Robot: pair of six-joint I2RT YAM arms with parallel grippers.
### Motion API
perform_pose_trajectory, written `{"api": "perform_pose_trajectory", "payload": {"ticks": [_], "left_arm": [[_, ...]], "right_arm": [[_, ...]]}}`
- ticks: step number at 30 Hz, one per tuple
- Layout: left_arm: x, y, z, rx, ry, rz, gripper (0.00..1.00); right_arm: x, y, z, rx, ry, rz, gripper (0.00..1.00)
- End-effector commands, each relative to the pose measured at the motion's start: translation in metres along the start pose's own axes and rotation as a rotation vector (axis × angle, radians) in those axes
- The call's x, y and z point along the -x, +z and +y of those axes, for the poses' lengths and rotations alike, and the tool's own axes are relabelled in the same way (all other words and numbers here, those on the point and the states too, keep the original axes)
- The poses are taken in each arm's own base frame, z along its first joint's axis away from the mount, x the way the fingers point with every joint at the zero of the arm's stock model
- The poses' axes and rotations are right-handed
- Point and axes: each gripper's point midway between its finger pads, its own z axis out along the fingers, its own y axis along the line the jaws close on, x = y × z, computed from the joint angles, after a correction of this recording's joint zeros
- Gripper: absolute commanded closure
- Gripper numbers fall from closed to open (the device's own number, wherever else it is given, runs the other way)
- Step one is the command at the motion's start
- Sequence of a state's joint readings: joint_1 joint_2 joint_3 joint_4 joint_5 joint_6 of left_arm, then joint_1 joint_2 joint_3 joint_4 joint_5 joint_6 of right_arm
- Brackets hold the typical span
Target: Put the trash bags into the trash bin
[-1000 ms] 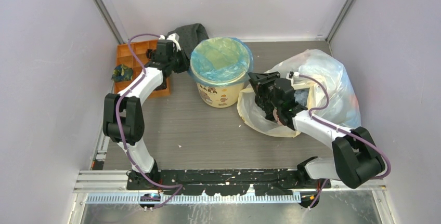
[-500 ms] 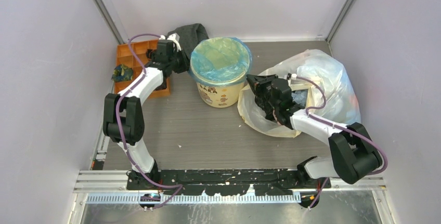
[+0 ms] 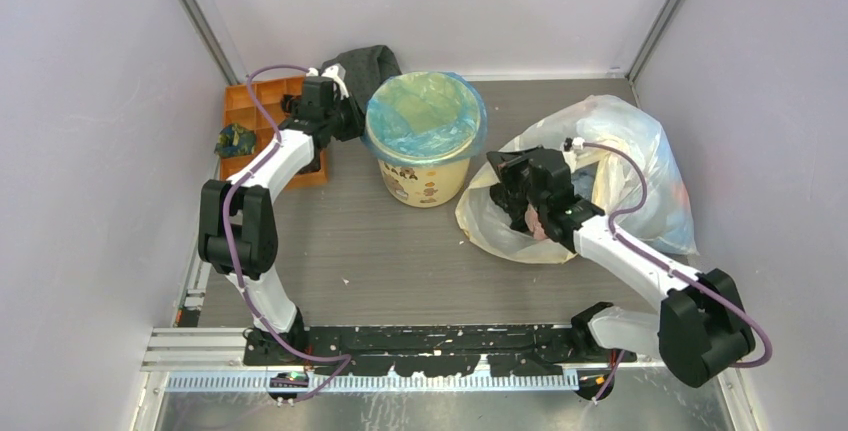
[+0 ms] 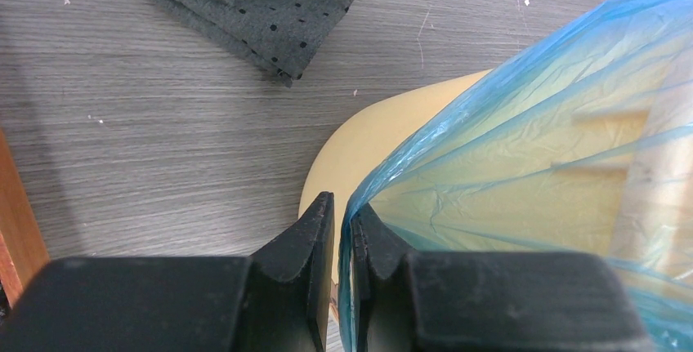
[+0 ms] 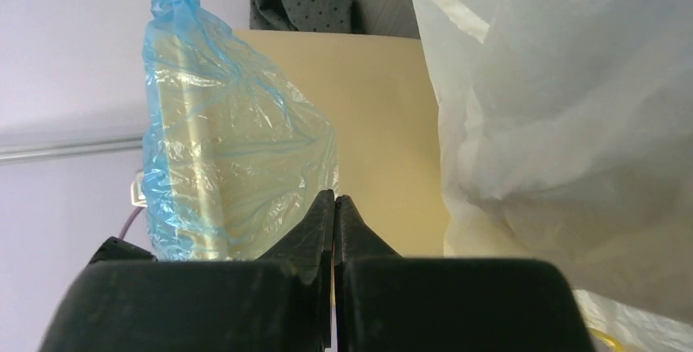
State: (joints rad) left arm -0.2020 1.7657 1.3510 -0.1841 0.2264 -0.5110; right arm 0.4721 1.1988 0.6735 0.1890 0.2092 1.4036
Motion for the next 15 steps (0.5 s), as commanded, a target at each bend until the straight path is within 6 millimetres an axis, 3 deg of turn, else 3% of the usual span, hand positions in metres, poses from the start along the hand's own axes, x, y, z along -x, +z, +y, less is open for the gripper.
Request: {"api": "perform_pose_trajectory", "payload": {"ticks": [1, 3, 9, 15], "left_arm": [[0.004, -0.002, -0.001, 0.003, 0.026, -0.023, 0.85], [0.004, -0.002, 0.000, 0.004, 0.026, -0.022, 0.85], [0.004, -0.001, -0.001, 0.000, 0.021, -0.019, 0.85], [0.002, 0.002, 0.000, -0.004, 0.014, -0.012, 0.85]], "right_arm": [[0.004, -0.012, 0.015, -0.004, -0.160, -0.016, 0.99], [-0.011, -0.024, 0.035, 0.026, -0.249, 0.000, 0.97], [-0.029, -0.055, 0.053, 0.082, -0.356, -0.011, 0.71], [-0.054, -0.063, 0.072, 0.159, -0.391, 0.043, 0.54]]}}
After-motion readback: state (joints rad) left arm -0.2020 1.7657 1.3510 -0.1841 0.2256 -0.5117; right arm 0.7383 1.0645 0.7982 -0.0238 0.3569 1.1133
